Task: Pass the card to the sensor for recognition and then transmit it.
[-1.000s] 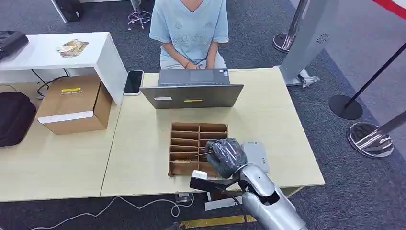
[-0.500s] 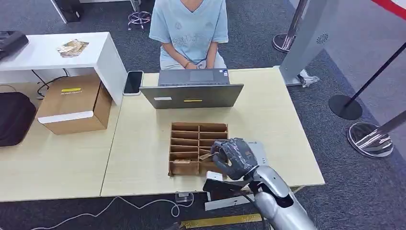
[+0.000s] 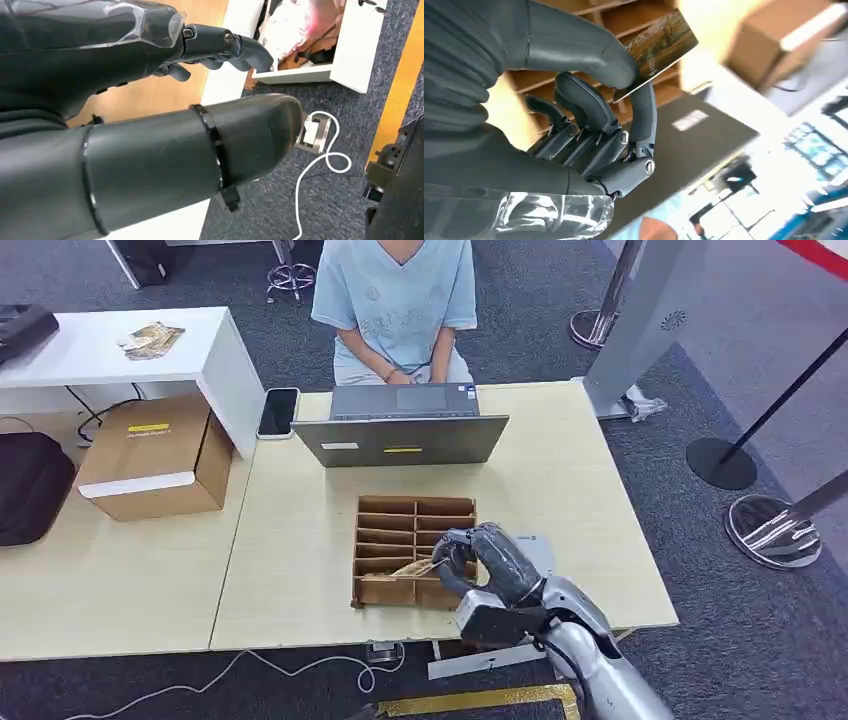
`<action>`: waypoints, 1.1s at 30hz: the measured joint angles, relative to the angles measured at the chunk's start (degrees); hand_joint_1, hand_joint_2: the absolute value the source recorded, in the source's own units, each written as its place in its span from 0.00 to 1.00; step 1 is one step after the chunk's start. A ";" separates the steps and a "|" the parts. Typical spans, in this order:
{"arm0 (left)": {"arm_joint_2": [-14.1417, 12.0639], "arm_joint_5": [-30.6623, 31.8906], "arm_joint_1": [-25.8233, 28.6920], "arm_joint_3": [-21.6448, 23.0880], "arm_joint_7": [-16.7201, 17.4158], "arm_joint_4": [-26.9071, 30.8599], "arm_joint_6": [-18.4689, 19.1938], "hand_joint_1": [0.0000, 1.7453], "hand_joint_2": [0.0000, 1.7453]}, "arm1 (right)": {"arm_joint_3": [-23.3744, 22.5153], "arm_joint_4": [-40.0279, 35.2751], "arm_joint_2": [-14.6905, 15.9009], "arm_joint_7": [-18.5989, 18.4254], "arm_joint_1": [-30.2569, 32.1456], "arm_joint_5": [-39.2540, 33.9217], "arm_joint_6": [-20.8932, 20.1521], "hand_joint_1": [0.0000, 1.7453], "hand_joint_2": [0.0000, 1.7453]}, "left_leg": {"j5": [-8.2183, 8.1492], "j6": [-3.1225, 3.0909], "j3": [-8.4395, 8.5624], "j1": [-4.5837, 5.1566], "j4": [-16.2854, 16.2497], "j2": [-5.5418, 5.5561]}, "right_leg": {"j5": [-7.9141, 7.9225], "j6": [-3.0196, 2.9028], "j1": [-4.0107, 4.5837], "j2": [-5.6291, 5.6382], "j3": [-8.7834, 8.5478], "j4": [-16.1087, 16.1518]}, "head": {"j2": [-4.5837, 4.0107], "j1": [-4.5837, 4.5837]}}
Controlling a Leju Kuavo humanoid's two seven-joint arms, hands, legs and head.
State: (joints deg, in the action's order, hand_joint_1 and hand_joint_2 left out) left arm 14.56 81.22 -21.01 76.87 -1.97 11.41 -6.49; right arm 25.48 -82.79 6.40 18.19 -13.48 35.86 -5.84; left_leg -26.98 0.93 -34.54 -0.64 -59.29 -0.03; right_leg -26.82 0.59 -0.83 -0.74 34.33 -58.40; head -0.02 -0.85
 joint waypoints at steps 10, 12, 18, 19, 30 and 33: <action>-0.02 -0.42 0.00 0.00 -2.12 0.00 0.02 0.00 0.00 | -3.06 1.18 -1.62 5.13 -9.29 -22.92 -9.24 1.00 1.00 | 0.04 0.02 0.01 0.00 -0.01 -0.01 | 0.04 0.00 0.00 0.01 -0.02 -0.02 | 0.00 0.00; -0.02 -1.12 0.00 0.00 -2.56 0.00 0.02 0.00 0.00 | -3.23 1.62 -2.14 4.06 -11.85 -24.69 -8.93 1.00 1.00 | 0.05 0.03 0.00 0.00 -0.01 -0.01 | 0.04 0.00 0.00 0.01 -0.02 -0.03 | 0.00 0.00; -0.02 -3.50 0.03 -0.26 -3.82 0.00 0.00 0.00 0.00 | -2.99 5.78 -5.38 0.23 -21.05 -26.85 -4.56 1.00 1.00 | 0.07 0.05 0.01 0.00 -0.01 -0.01 | 0.05 -0.01 0.00 0.03 -0.01 -0.09 | 0.00 0.00; -0.07 -4.20 0.14 -0.64 -4.11 0.00 0.02 0.00 0.00 | -2.86 7.07 -6.36 -1.17 -22.99 -26.85 -2.59 1.00 1.00 | 0.09 0.09 0.02 -0.01 0.00 -0.02 | 0.05 -0.01 0.00 0.04 -0.01 -0.10 | 0.00 0.00; -0.55 -11.95 2.06 -7.72 -4.83 0.00 0.02 0.00 0.00 | 1.86 29.33 -15.80 -13.98 -44.68 -14.82 17.33 1.00 1.00 | 0.15 0.18 0.01 -0.03 -0.01 0.00 | 0.06 -0.05 0.02 0.03 0.07 -0.19 | 0.00 0.02; -0.63 -13.99 2.57 -9.42 -4.98 0.00 0.02 0.00 0.00 | 3.19 37.87 -17.47 -18.39 -49.75 -9.38 21.32 1.00 1.00 | 0.15 0.18 0.01 -0.02 -0.01 0.00 | 0.06 -0.05 0.01 0.03 0.07 -0.19 | 0.00 0.00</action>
State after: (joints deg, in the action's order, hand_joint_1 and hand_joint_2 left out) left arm 13.92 67.23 -18.44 67.45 -6.95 11.41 -6.47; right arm 28.68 -44.93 -11.06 -0.20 -63.23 26.48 15.48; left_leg -26.83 1.11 -34.53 -0.66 -59.30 -0.03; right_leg -26.76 0.55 -0.82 -0.72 34.39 -58.59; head -0.02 -0.85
